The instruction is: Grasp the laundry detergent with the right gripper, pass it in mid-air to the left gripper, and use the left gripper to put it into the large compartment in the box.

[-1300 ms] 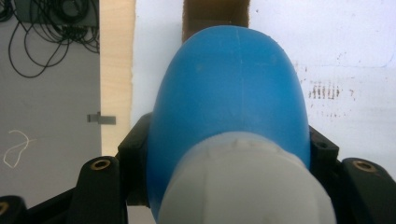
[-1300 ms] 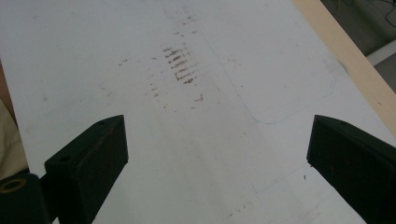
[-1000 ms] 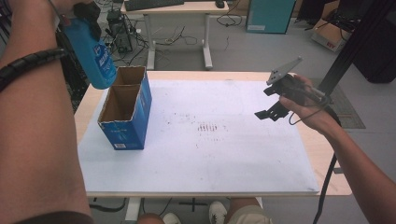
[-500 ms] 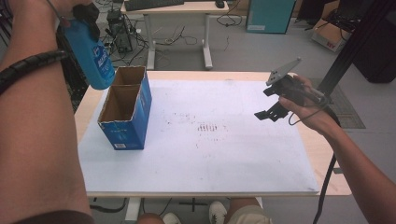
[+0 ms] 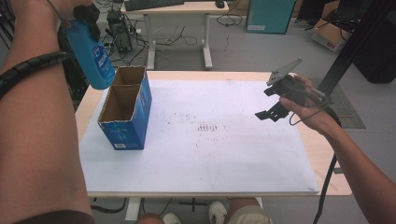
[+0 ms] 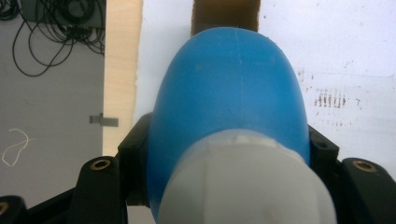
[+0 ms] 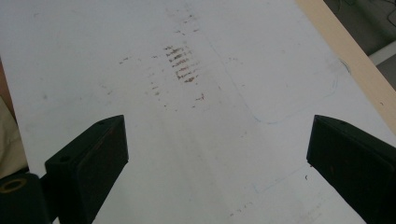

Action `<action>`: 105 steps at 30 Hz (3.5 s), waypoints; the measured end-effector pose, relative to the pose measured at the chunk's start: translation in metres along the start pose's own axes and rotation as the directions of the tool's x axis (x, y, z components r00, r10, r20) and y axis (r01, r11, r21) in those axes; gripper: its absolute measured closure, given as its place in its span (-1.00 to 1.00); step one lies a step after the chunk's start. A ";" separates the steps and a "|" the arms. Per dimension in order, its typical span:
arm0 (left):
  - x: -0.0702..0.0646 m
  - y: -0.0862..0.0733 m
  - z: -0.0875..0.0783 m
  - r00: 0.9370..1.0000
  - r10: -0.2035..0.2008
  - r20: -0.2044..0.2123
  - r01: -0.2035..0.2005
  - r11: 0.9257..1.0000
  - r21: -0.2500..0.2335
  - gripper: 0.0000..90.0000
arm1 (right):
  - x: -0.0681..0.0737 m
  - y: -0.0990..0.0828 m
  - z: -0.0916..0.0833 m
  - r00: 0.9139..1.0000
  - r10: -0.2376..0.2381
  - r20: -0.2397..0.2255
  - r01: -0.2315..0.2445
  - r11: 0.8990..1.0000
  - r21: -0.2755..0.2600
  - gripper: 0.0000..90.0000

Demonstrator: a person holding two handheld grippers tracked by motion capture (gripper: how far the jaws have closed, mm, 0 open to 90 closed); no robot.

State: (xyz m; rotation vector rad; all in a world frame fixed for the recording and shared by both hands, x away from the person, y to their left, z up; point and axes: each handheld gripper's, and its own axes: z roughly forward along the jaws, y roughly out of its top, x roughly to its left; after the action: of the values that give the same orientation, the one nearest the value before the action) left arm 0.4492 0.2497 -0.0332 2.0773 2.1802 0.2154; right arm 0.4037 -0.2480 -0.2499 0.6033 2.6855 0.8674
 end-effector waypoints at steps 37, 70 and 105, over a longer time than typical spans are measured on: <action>0.000 -0.002 0.055 1.000 0.020 0.020 -0.021 0.999 0.042 -0.17 | 0.002 -0.001 0.002 1.000 -0.007 -0.002 0.007 1.000 0.002 -0.88; -0.009 -0.011 0.135 0.999 0.022 0.047 -0.025 0.998 0.053 -0.17 | 0.001 -0.005 0.011 1.000 -0.002 -0.011 0.003 1.000 0.012 -0.88; -0.017 -0.028 0.225 0.998 0.069 0.016 -0.069 0.996 0.056 -0.17 | 0.001 -0.012 0.021 1.000 0.016 -0.013 -0.016 0.999 0.031 -0.88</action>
State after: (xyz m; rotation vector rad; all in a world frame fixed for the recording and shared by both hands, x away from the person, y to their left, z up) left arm 0.4647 0.2358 -0.2592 2.1795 2.1326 0.1463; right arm 0.4067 -0.2460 -0.2739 0.6289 2.7143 0.8388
